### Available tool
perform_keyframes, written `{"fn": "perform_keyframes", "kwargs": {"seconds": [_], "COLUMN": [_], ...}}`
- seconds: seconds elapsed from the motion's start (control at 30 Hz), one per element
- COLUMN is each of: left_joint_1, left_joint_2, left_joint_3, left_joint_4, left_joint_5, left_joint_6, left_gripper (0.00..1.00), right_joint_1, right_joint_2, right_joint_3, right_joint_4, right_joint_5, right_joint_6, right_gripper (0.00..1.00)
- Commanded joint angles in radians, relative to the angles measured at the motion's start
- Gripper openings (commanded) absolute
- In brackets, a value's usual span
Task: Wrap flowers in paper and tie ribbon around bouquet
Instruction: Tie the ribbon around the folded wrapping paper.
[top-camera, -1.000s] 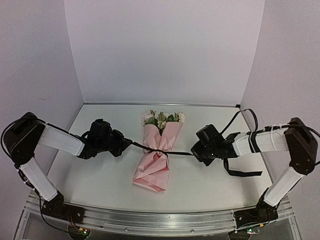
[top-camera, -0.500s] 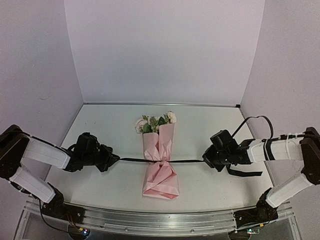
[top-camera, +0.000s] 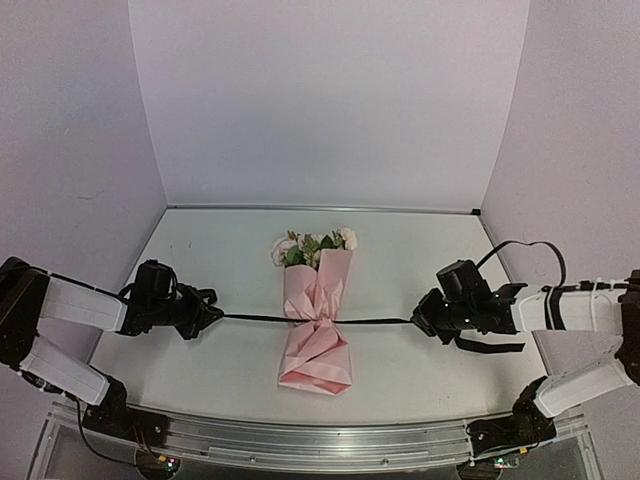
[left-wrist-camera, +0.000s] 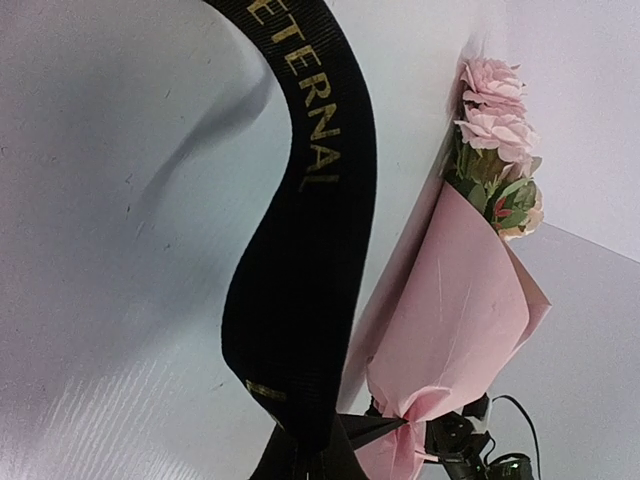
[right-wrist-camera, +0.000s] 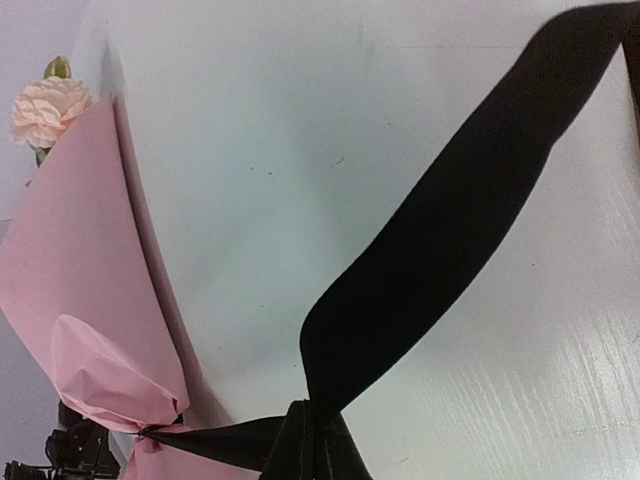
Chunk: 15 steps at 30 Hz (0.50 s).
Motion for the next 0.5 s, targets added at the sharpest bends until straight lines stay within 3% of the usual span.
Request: {"fn": "perform_keyframes", "kwargs": {"seconds": [0.0,0.27,0.47], "left_joint_1": [0.113,0.133,0.132], "left_joint_2": [0.001,0.028,-0.011], "left_joint_3": [0.006,-0.053,0.005], "left_joint_4": [-0.137,-0.079,-0.131], "left_joint_5": [-0.260,-0.231,-0.216], "left_joint_6": [0.068,0.049,0.133], "left_gripper": [0.00,0.00,0.00], "right_joint_1": [-0.098,-0.103,-0.091], "right_joint_2": [-0.016,0.022,0.021], "right_joint_3": [-0.030,-0.074,-0.025], "right_joint_4": [-0.315,-0.311,-0.318], "right_joint_5": [0.323,0.312,0.275], "right_joint_6": [-0.064,-0.049,-0.110], "right_gripper": [0.00,0.00,0.00]}}
